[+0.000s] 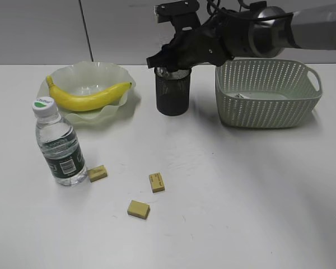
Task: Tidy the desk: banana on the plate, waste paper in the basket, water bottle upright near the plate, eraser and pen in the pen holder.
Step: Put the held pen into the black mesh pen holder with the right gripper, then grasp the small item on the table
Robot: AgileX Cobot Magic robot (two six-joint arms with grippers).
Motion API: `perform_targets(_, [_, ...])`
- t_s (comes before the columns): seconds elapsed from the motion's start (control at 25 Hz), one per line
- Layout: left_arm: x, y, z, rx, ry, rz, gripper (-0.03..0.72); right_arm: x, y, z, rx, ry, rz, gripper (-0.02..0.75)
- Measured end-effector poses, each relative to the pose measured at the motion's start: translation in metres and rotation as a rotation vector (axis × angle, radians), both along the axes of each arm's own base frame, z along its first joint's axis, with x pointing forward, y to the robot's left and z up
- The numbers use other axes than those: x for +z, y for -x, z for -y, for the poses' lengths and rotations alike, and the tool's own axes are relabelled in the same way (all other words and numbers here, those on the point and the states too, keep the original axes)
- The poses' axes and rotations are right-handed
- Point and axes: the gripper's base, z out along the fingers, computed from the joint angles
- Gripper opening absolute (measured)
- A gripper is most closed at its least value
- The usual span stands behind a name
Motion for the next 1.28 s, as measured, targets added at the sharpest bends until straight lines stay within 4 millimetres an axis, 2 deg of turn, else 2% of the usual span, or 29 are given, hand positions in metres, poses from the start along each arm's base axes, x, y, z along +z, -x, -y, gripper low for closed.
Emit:
perform_targets(0.16, [0.000,0.000,0.000,0.000,0.000,0.000,0.434,-0.005,0.002,0.005,-0.028,0.052,-0.057,0.504])
perform_targets(0.24, [0.000,0.000,0.000,0.000,0.000,0.000,0.434,0.005,0.004,0.007,-0.043,0.064,-0.066,0.580])
perform_targets(0.32, [0.000,0.000,0.000,0.000,0.000,0.000,0.434,0.009,0.007,0.012,-0.066,0.099,-0.101,0.617])
perform_targets(0.48, [0.000,0.000,0.000,0.000,0.002,0.003,0.434,0.028,0.015,0.022,-0.089,0.180,-0.142,0.624])
perform_targets(0.64, [0.001,0.000,0.000,0.000,0.006,0.009,0.434,0.069,0.026,0.030,-0.064,0.227,-0.120,0.623])
perform_targets(0.84, [0.014,-0.004,0.002,0.001,0.029,0.046,0.433,0.111,0.051,0.043,-0.032,0.282,-0.182,0.613])
perform_targets(1.12, [0.015,-0.035,0.022,0.002,-0.006,-0.022,0.434,0.145,0.091,0.060,0.032,0.342,-0.385,0.583])
perform_targets(1.28, [0.008,-0.061,0.040,0.001,-0.023,-0.099,0.434,0.171,0.116,0.072,0.068,0.350,-0.407,0.574])
